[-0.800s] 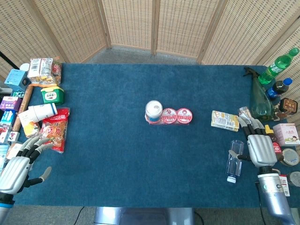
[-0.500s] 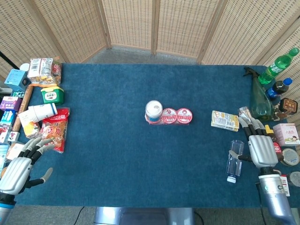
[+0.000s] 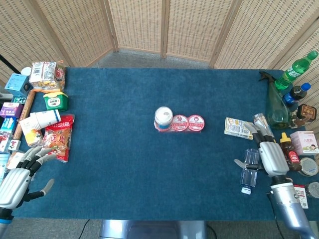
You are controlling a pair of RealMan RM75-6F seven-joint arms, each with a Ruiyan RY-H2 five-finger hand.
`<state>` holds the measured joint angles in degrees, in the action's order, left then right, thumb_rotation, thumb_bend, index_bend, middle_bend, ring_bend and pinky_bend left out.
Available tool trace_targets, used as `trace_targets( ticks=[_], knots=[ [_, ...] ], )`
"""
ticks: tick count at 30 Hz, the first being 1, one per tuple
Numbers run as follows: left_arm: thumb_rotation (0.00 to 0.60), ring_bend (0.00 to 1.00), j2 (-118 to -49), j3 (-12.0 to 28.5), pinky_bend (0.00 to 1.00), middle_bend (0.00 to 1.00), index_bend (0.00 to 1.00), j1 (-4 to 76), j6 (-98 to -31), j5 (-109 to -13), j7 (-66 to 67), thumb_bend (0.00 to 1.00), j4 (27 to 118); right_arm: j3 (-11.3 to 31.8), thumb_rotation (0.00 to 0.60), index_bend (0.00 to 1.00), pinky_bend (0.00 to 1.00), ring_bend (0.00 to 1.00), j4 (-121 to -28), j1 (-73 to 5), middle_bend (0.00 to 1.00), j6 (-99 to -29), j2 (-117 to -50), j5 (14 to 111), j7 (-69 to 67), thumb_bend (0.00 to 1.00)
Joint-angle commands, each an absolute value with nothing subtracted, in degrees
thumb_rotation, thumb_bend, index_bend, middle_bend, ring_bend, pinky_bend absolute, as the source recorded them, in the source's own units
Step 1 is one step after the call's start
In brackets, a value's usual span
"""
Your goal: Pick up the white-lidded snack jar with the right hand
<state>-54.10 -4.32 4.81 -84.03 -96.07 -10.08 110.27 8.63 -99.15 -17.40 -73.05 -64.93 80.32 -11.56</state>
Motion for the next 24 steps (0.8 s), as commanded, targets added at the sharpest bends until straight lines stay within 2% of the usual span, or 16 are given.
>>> trace_targets(
  ticks=[1,6,24],
  knots=[
    [0.6,0.0,-53.9,-4.5,0.0,0.17,0.22,4.6,-84.3,-96.2,-10.4,0.43,110.1,11.1,0.535,0.0,0.0,0.0,-98.5,-22.1,0.04,-67.2,-66.5,81.5,-23.2,0.1],
    [0.6,0.0,-53.6,-4.7,0.0,0.17,0.22,4.1,-84.9,-96.1,-11.0,0.43,109.7,14.0,0.529,0.0,0.0,0.0,-94.8,-27.1,0.02,-62.8,-70.2,81.2,-31.6,0.07],
    [0.6,0.0,-54.1,-4.0,0.0,0.17,0.22,4.7,-83.1,-93.6,-11.0,0.43,109.2,19.1,0.528,0.0,0.0,0.0,-76.4,-42.3,0.0,-48.1,-84.1,74.1,-35.4,0.04]
  ],
)
